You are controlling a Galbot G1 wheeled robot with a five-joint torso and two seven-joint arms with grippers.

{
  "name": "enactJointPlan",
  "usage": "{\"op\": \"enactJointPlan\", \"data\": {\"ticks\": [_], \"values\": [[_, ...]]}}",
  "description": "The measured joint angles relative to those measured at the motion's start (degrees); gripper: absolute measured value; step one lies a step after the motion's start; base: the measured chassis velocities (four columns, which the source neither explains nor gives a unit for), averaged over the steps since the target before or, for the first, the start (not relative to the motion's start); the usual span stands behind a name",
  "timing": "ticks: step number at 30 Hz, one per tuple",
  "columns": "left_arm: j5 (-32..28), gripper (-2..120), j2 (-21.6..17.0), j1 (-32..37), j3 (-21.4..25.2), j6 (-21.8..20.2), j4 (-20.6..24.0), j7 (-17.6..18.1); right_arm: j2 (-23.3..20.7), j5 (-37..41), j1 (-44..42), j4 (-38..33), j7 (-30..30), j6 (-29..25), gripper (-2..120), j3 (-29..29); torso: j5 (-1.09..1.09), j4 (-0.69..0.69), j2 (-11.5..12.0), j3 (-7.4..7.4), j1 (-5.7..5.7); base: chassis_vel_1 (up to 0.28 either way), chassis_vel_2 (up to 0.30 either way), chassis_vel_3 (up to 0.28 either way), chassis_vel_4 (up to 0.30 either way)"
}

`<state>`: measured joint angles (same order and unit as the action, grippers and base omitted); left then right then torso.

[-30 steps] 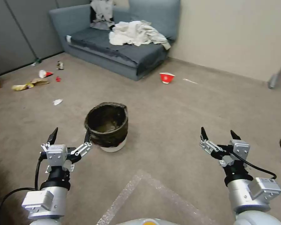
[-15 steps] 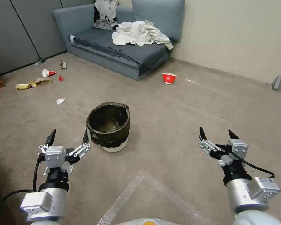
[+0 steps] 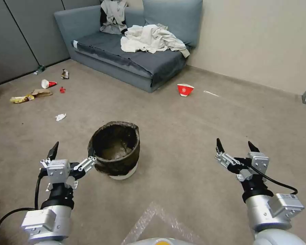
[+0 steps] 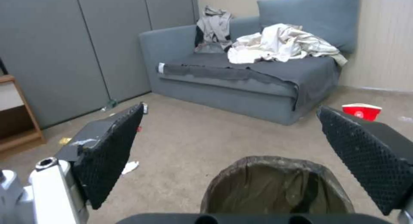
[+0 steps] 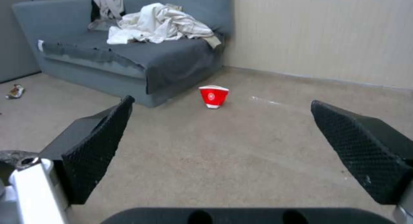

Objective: Pick up the trash can from the floor.

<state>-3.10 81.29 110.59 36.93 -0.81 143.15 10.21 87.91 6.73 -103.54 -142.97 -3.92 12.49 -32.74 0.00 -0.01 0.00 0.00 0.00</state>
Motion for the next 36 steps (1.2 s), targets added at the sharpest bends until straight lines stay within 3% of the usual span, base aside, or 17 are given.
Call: {"op": "enactJointPlan", "data": {"ticks": [13,20,23,26,28,29,30,32,34,36], "values": [[-2.0,100,-0.72,-0.46,0.65,-0.46,0.06,0.98,0.07,-0.12,0.28,1.1,-0.05,-0.23,100,0.41,0.0,0.01,0.0,0.0,0.0,-0.106,0.107,0.113,-0.1],[-5.61,100,-2.21,-2.59,1.91,-2.85,-1.72,1.62,-0.27,0.25,0.55,1.66,-0.06,-0.81,100,0.44,0.0,0.01,0.0,0.0,-0.01,-0.025,0.024,0.023,-0.016],[-13.11,100,-6.29,-6.54,3.73,-7.6,-5.26,2.12,-0.79,0.8,0.66,2.78,-0.01,-1.19,100,0.36,-0.01,0.0,0.0,0.0,0.0,0.0,0.0,0.0,0.0],[-16.06,100,-7.78,-8.38,3.85,-10.38,-6.3,3.07,-1.04,0.87,0.78,3.22,-0.01,-1.21,100,0.31,0.0,0.01,0.0,0.0,0.0,0.0,0.0,0.0,0.0],[-20.15,100,-9.89,-11.73,3.66,-14.65,-7.88,5.25,-1.57,0.93,0.9,3.94,-0.01,-1.22,100,0.23,-0.02,-0.01,0.0,-0.01,0.0,0.0,0.0,0.0,0.0],[-23.3,100,-11.83,-14.92,3.14,-18.69,-9.81,7.73,-2.06,0.94,0.93,4.59,-0.01,-1.23,100,0.18,-0.01,0.02,0.0,0.0,0.0,0.0,0.0,0.0,0.0],[-23.3,100,-11.83,-14.92,3.14,-18.69,-9.81,7.73,-2.06,0.94,0.93,4.59,-0.01,-1.23,100,0.18,-0.01,0.02,0.0,0.0,0.0,0.0,0.0,0.0,0.0],[-28.62,100,-14.29,-20.67,1.58,-24.01,-13.95,11.98,-2.82,0.92,0.87,6.02,0.0,-1.23,100,0.17,0.01,0.02,0.0,0.0,0.0,0.0,0.0,0.0,0.0],[-32.99,100,-14.39,-26.92,-1.3,-27.37,-19.43,16.43,-2.98,0.44,1.02,8.29,0.03,-1.34,100,0.78,0.0,0.01,0.0,0.0,0.0,0.0,0.0,0.0,0.0],[-33.62,100,-13.93,-28.76,-2.11,-28.28,-21.06,17.29,-2.93,0.09,1.1,8.97,0.09,-1.51,100,1.05,0.0,0.01,0.0,0.0,-0.01,0.0,0.0,0.0,0.0]]}}
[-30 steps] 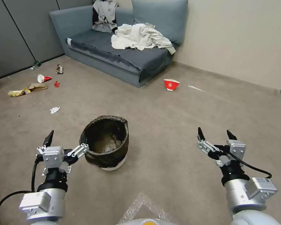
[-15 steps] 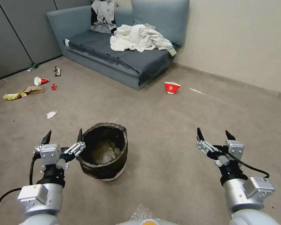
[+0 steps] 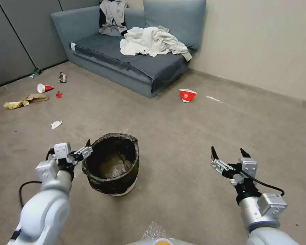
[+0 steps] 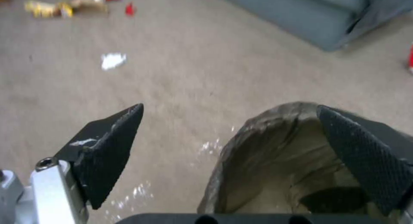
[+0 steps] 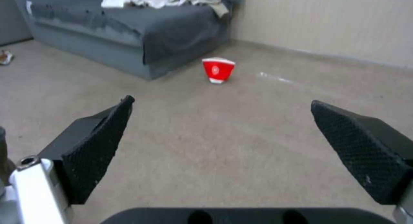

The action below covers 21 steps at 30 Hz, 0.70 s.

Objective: Pick up the trash can from the floor.

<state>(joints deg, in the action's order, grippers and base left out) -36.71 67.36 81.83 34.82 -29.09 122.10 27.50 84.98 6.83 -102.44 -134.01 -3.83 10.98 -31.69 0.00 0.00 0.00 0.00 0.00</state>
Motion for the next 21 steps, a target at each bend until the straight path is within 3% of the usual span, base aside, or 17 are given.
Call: {"op": "enactJointPlan", "data": {"ticks": [9,21], "values": [[-0.9,100,3.44,-7.69,-5.2,-4.39,-9.06,4.21,0.04,-1.12,0.5,3.58,0.37,-1.1,100,0.85,-0.01,0.0,0.0,0.0,0.0,0.0,0.0,0.0,0.0],[-5.06,100,2.59,-10.65,-5.16,-12.39,-11.76,8.36,0.3,-1.33,0.43,4.96,0.25,-1.56,100,0.69,0.0,0.0,0.0,0.0,0.0,0.0,0.0,0.0,0.0]]}}
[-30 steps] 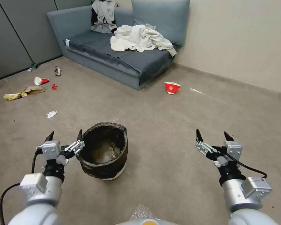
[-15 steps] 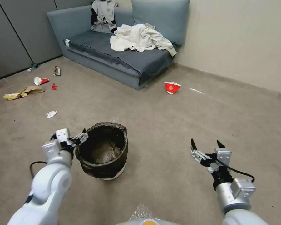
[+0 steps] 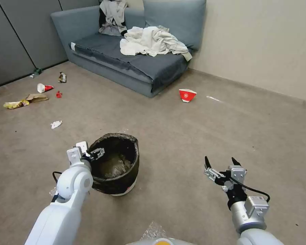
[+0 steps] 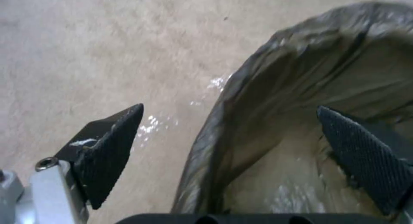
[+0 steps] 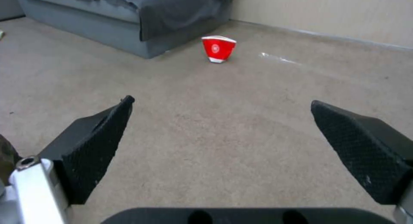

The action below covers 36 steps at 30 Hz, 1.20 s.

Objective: Pick up the trash can from the floor.

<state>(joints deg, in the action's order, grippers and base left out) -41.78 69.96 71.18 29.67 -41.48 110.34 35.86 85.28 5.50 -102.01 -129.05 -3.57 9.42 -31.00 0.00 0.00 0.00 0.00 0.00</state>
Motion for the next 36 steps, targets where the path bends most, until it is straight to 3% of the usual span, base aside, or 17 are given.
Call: {"op": "enactJointPlan", "data": {"ticks": [9,16,21,25,29,32,34,36], "values": [[-5.37,97,-1.0,0.05,0.06,-0.8,-0.79,2.37,0.22,-0.19,0.05,0.15,-0.05,-0.11,100,0.03,0.0,0.0,0.0,0.0,0.0,0.0,0.0,0.0,0.0],[-6.53,66,-1.18,-0.12,-0.1,-0.72,-2.75,3.57,0.83,-2.27,-0.2,-0.15,-0.09,-0.94,100,0.16,-0.01,0.0,0.0,-0.01,0.0,0.0,0.0,0.0,0.0],[-6.74,53,-1.12,-0.04,-0.19,-0.49,-3.11,3.59,1.05,-2.79,-0.33,-0.28,-0.09,-1.22,100,0.41,0.0,0.0,0.0,0.0,0.0,0.0,0.0,0.0,0.0],[-6.77,33,-1.11,0.4,-0.32,0.22,-3.11,3.6,1.26,-3.32,-0.4,-0.52,-0.06,-1.47,100,0.51,0.0,0.0,0.0,-0.01,0.0,0.0,0.0,0.0,0.0],[-6.75,23,-1.17,0.55,-0.36,0.89,-3.09,3.58,1.31,-3.52,-0.43,-0.69,-0.05,-1.49,100,0.56,-0.01,0.0,0.0,0.0,0.0,0.0,0.0,0.0,0.0],[-6.76,9,-1.33,0.58,-0.6,2.49,-3.08,3.07,1.41,-3.64,-0.48,-0.81,-0.04,-1.57,100,0.55,0.0,0.01,0.0,-0.01,0.0,0.0,0.0,0.0,0.0],[-6.76,7,-1.35,0.6,-0.67,3.52,-3.11,2.53,1.43,-3.66,-0.51,-0.88,-0.05,-1.58,100,0.53,-0.01,0.01,0.0,0.0,0.0,0.0,0.0,0.0,0.0],[-6.13,5,-1.49,1.16,-0.78,9.03,-3.15,-1.5,1.44,-3.67,-0.53,-1.1,-0.05,-1.59,100,0.45,0.0,0.01,0.0,0.0,0.0,0.0,0.0,0.0,0.0]]}}
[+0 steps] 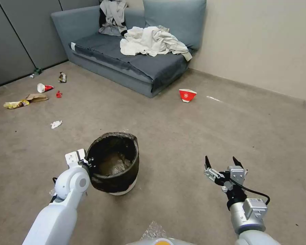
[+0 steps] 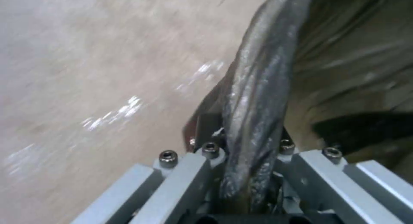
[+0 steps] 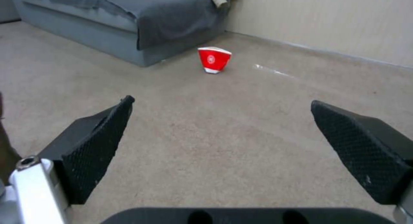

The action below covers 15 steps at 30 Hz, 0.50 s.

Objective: Pick up the trash can from the floor.

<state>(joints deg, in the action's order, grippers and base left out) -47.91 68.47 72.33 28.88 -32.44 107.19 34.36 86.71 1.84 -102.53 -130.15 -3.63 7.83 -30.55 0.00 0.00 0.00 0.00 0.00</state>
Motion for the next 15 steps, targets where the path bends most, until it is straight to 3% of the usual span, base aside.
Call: {"op": "enactJointPlan", "data": {"ticks": [1,3,4,7,8,11,15], "values": [[0.0,5,0.0,0.0,0.0,0.0,0.0,0.0,0.0,0.0,0.0,0.0,0.0,0.0,100,0.0,0.0,0.0,0.0,0.0,0.0,0.0,0.0,0.0,0.0],[2.15,5,-0.09,1.06,-0.12,4.94,0.11,-4.17,-0.01,0.0,0.03,-0.12,-0.01,0.0,100,-0.05,0.01,-0.01,0.0,0.0,0.0,0.0,0.0,0.0,0.0],[2.15,5,-0.09,1.06,-0.12,4.94,0.11,-4.17,-0.01,0.0,0.03,-0.12,-0.01,0.0,100,-0.05,0.01,-0.01,0.0,0.0,0.0,0.0,0.0,0.0,0.0],[5.54,5,-0.09,2.87,-0.2,10.23,0.65,-9.71,-0.02,0.03,0.09,-0.21,-0.05,0.0,100,-0.16,0.0,0.0,0.0,0.0,0.0,0.0,0.0,0.0,0.0],[5.54,5,-0.09,2.87,-0.2,10.23,0.65,-9.71,-0.02,0.03,0.09,-0.21,-0.05,0.0,100,-0.16,0.0,0.0,0.0,0.0,0.0,0.0,0.0,0.0,0.0],[7.56,5,-0.36,5.96,0.41,15.52,2.1,-16.49,-0.04,0.1,0.15,-0.31,-0.17,0.0,100,-0.41,0.0,0.01,0.0,0.0,0.01,0.0,0.0,0.0,0.0],[9.19,5,-0.42,9.95,1.12,19.61,4.41,-20.5,0.03,0.2,0.27,-0.45,-0.31,0.0,100,-0.52,0.0,0.0,0.0,0.0,0.01,0.0,0.0,0.0,0.0]]}}
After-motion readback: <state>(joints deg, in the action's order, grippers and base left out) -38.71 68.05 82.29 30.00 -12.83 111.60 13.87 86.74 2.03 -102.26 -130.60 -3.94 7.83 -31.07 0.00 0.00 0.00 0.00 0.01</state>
